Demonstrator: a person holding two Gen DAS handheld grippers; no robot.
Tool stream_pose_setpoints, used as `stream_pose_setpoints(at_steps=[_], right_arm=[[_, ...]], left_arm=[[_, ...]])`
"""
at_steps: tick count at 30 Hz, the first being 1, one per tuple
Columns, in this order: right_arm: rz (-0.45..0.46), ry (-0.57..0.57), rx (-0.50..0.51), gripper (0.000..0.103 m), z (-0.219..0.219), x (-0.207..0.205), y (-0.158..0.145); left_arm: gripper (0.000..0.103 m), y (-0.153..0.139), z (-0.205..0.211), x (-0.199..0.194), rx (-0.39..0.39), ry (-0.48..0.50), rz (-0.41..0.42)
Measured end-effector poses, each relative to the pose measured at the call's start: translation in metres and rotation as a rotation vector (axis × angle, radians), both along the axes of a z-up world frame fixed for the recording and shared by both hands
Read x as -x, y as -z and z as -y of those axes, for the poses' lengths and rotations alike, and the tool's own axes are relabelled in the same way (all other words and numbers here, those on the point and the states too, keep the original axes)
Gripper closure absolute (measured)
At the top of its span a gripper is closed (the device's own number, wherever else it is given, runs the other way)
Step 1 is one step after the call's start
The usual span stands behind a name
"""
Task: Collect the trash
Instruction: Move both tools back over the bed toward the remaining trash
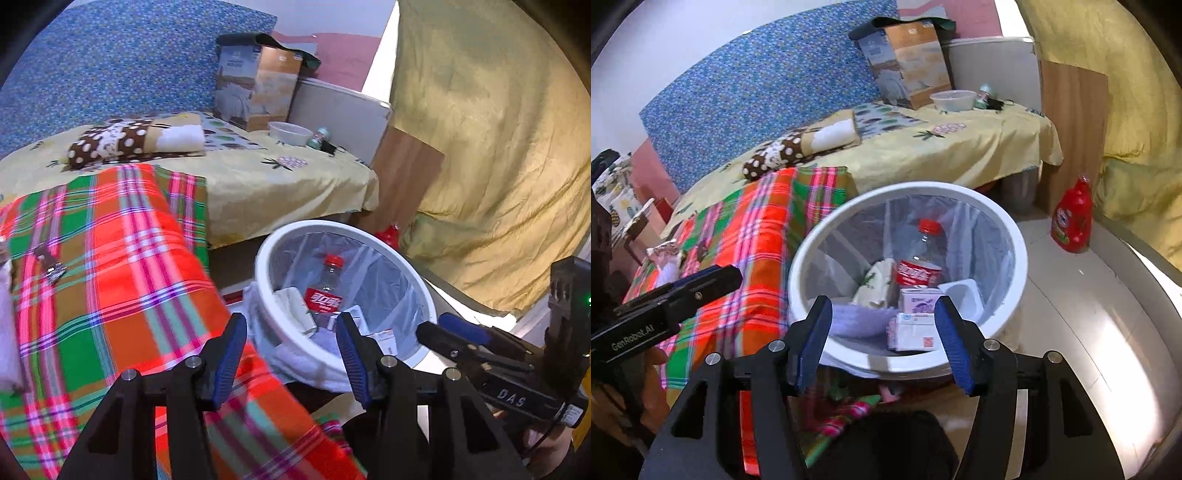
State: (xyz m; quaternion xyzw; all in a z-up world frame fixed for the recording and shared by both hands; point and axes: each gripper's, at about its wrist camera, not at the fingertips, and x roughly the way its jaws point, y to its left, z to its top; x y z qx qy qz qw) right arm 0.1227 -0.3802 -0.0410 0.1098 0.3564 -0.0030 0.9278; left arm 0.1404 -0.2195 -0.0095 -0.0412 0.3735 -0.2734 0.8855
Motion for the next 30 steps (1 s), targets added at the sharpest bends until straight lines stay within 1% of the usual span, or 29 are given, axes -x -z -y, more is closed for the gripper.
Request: stream_pose_setpoints(at_steps=[8,12,19,23,25,28,30], right_arm=[[0.045,-0.070,-0.008,0.044,-0.028,0.002,-0.008],[0.056,-0.117,-0.010,0.044,-0.046,0.000,-0.011],[0.059,-0.189,-0.014,0.044,-0.079,-0.003,-0.011],[0.061,-0.222,-0.012,0.047,-0.094,-0.005,-0.013],[0.063,-0.236,-0.012,0.048,-0.101,-0.007,-0.014],[0.063,-0.259,-0.008,0.053,-0.112,-0.009,-0.015],[0.060,-0.274,-0.002,0.053,-0.120,-0.009,-0.015]], left_arm=[[0.053,-0.003,-0.049,0.015,0.011,-0.100,0.011],[0.053,-0.005,-0.070,0.022,0.010,-0.147,0.023],[0.054,-0.007,-0.099,0.035,0.012,-0.203,0.030],[0.054,-0.008,-0.118,0.039,0.011,-0.242,0.022],[0.054,-0.009,-0.129,0.043,0.008,-0.258,0.027],[0.054,-0.012,-0.143,0.047,0.007,-0.282,0.034],[0.056,-0.013,-0.151,0.050,0.005,-0.296,0.039]])
